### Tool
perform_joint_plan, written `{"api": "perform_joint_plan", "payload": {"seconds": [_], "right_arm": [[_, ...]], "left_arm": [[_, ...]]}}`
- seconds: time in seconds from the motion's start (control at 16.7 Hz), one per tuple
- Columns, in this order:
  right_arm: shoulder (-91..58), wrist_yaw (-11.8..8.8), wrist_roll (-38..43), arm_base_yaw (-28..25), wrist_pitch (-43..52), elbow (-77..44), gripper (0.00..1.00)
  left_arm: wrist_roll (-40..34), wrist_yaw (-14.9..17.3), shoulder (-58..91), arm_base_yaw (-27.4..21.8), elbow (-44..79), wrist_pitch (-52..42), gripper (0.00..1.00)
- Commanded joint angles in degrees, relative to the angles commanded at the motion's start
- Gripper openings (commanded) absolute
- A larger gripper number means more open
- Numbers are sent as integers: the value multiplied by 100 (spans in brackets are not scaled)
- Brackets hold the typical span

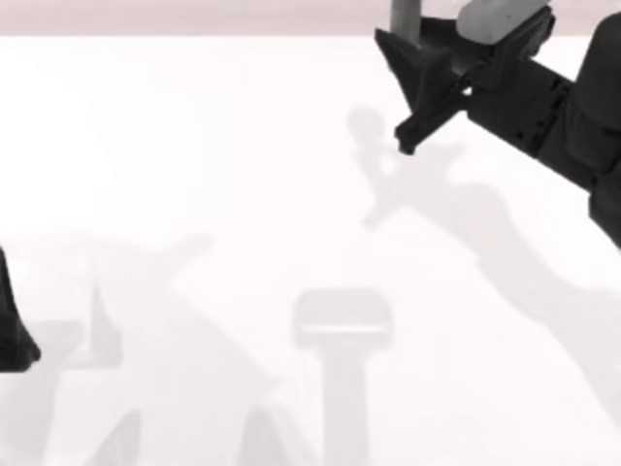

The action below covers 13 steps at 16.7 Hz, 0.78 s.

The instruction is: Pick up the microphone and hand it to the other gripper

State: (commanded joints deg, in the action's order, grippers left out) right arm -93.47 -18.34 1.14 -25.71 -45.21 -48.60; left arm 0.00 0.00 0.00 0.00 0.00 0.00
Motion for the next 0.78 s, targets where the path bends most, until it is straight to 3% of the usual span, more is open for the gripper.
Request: {"api": "perform_joint_plan", "payload": {"seconds": [0.12,0.36,0.48,0.78], "right_arm": [[18,179,15,-174,-107,84,0],[81,770,65,-803,-450,403,0],[125,970,81,-1023,-581,500,0],[109,978,90,-1031,-590,496,0]], "left_arm": [[0,0,0,0,0,0,100],[0,0,0,0,0,0,100],[0,0,0,0,0,0,100],[0,0,0,0,0,0,100]]}}
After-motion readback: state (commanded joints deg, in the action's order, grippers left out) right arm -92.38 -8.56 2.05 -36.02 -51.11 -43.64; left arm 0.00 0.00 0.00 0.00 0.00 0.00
